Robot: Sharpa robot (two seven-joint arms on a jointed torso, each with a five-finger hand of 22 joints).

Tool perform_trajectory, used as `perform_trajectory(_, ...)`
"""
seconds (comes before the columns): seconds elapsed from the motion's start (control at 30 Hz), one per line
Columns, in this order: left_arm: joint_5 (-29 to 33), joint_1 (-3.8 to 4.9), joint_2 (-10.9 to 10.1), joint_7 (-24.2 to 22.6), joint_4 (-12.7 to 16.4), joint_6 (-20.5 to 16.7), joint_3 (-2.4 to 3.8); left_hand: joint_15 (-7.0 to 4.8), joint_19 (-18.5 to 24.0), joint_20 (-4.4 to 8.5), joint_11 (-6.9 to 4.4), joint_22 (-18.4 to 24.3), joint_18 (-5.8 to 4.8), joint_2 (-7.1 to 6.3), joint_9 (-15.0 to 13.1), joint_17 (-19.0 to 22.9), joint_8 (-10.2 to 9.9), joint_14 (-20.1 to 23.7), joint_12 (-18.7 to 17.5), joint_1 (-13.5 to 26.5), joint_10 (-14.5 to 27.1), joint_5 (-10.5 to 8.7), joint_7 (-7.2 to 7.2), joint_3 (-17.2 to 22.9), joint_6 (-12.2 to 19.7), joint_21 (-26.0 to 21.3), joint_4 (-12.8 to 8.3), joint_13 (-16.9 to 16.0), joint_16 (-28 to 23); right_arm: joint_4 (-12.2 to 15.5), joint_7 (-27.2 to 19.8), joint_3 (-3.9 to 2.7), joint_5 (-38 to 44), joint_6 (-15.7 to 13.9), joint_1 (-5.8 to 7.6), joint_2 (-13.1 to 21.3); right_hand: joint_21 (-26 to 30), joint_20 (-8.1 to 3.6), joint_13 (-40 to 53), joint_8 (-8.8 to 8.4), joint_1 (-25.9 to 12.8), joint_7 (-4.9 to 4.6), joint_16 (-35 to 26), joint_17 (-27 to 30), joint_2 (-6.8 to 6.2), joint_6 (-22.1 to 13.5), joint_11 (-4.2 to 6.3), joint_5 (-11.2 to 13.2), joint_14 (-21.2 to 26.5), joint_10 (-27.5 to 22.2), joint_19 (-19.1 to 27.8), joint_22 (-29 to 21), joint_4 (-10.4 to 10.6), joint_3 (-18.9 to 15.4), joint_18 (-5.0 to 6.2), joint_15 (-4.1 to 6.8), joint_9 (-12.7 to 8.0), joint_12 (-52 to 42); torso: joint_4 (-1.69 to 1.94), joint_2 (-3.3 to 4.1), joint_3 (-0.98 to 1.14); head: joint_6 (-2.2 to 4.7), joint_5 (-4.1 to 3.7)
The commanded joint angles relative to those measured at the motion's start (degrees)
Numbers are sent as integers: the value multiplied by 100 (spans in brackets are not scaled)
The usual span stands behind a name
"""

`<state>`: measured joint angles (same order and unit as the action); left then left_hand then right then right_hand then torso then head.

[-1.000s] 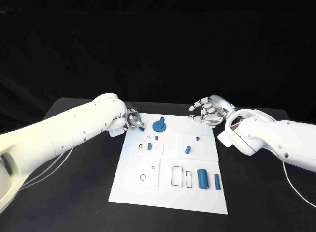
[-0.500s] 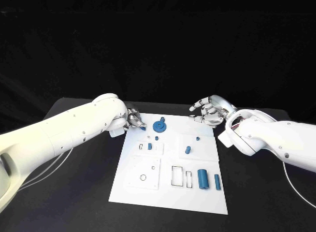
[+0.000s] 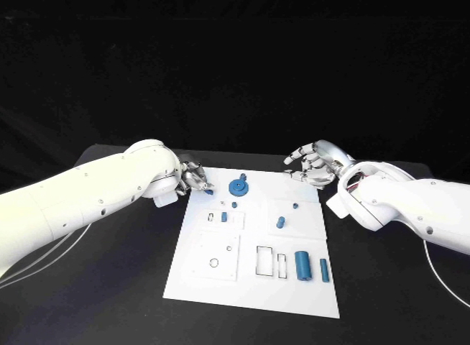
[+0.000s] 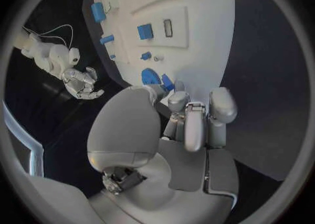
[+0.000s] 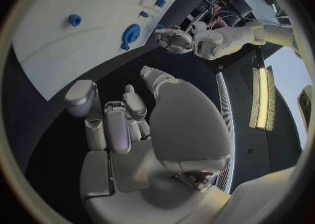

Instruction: Assemble the parts on the task board

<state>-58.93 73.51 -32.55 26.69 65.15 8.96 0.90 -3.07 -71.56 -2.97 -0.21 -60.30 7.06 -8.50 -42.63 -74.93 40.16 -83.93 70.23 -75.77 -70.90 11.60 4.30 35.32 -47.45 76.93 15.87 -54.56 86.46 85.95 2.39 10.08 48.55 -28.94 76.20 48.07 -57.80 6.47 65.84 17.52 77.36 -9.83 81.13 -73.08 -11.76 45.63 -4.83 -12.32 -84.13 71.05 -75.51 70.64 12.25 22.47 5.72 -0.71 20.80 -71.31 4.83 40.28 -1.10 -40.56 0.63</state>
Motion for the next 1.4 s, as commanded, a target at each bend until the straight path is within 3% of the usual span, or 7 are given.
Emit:
perform_trajectory(0.03, 43, 8, -117, 30, 242, -156, 9, -45, -37, -1, -1, -7, -106, -71, -453, -858, 34, -425, 21, -12, -53, 1, -29, 669, -6, 35, -629, -12, 21, 15, -33, -1, 56, 23, -1, 13, 37, -20, 5, 21, -6, 5, -34, 4, -19, -33, 6, -28, -159, -21, 19, -5, 35, 8, 88, 39, -7, 12, 37, -25, 3, -19, -3)
perform_trajectory(0.2, -32, 8, -316, 32, 598, -239, 11, -47, -38, 0, -2, -8, -106, -97, -459, -856, 39, -425, 29, 5, -66, -1, -31, 696, -10, 36, -640, -24, 20, 22, -32, -1, 56, 22, -1, 25, 37, -20, 5, 21, -6, 5, -34, 4, -19, -33, 6, -28, -159, -21, 19, -5, 35, 8, 88, 39, -7, 12, 58, -42, 3, -35, -1)
perform_trajectory(0.4, -138, -1, -503, -25, 963, -354, 5, -47, -39, 1, -2, -11, -107, -119, -464, -858, 42, -426, 26, 37, -69, -8, -32, 718, -13, 38, -635, -18, 21, 28, -33, -1, 56, 26, -3, 32, 37, -20, 5, 21, -6, 5, -34, 4, -19, -33, 6, -28, -159, -21, 19, -5, 35, 8, 88, 39, -7, 12, 52, -43, -3, -45, 8)
perform_trajectory(0.73, -1035, -127, -776, -297, 1503, -961, -74, -58, -66, 7, -20, -50, -113, -150, -482, -852, 67, -425, 83, 95, -148, -3, -52, 799, -53, 57, -638, -103, 18, 37, -35, 0, 56, 23, -5, 59, 37, -20, 5, 21, -6, 5, -34, 4, -19, -33, 6, -28, -159, -21, 19, -5, 35, 8, 88, 39, -7, 12, 81, -43, 2, -84, 38)
perform_trajectory(1.07, -1588, -261, -877, -410, 1744, -1113, -203, -63, -79, 12, -26, -67, -116, -172, -488, -858, 72, -428, 87, 104, -161, -3, -58, 835, -63, 66, -652, -108, 22, 43, -36, 0, 56, 25, -6, 78, 37, -20, 5, 21, -6, 5, -34, 4, -19, -33, 6, -28, -159, -21, 19, -5, 35, 8, 88, 39, -7, 12, 50, -30, 4, -104, 67)
perform_trajectory(1.4, -1532, -335, -945, -443, 1816, -1117, -235, -65, -80, 15, -28, -68, -116, -178, -492, -853, 77, -428, 82, 129, -166, -10, -61, 866, -74, 68, -642, -99, 20, 50, -38, 0, 56, 26, -7, 84, 37, -20, 5, 21, -6, 5, -34, 4, -19, -33, 6, -28, -159, -21, 19, -5, 35, 8, 88, 39, -7, 12, 52, -36, 12, -126, 109)
